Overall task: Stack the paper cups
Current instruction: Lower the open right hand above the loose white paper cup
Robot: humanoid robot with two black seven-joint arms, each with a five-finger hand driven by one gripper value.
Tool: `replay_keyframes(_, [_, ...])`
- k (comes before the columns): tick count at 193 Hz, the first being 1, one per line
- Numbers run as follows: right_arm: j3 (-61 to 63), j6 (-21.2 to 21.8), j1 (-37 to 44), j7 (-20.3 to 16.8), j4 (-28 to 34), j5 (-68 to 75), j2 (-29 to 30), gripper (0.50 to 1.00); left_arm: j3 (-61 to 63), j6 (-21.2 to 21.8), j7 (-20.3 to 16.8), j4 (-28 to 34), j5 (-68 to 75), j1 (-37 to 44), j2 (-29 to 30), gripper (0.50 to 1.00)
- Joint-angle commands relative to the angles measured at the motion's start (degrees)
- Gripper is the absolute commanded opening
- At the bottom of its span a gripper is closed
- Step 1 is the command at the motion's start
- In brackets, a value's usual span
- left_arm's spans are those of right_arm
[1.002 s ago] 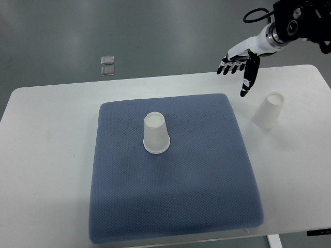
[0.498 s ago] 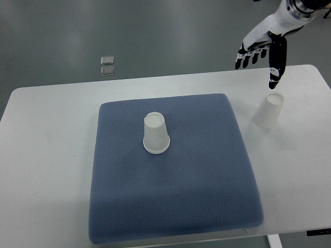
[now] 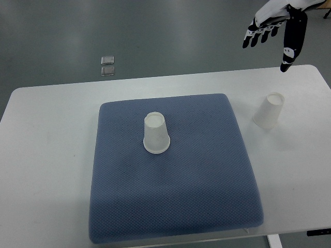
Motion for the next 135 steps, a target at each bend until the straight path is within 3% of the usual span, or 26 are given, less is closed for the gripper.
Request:
replay_keyframes(1, [-0.91,0.0,-4.54,0.0,-3.53,-1.5,0.07,0.928,0.0,0.0,0.0,0.01,-0.01,0.0,0.0,1.0])
replay_keyframes(56, [-0.91,-13.38,-19.48,-0.08,-12.67,-1.76,0.78,0.926,-0.09,0.0,0.0,0.01,-0.1,0.0,0.0,1.0])
replay_keyframes(135, [0.14,-17.77,-35.83,-0.08,-21.73,-1.06,0.95,0.926,-0.09,0.09,0.0,0.1,-0.19,0.0,0.0,1.0])
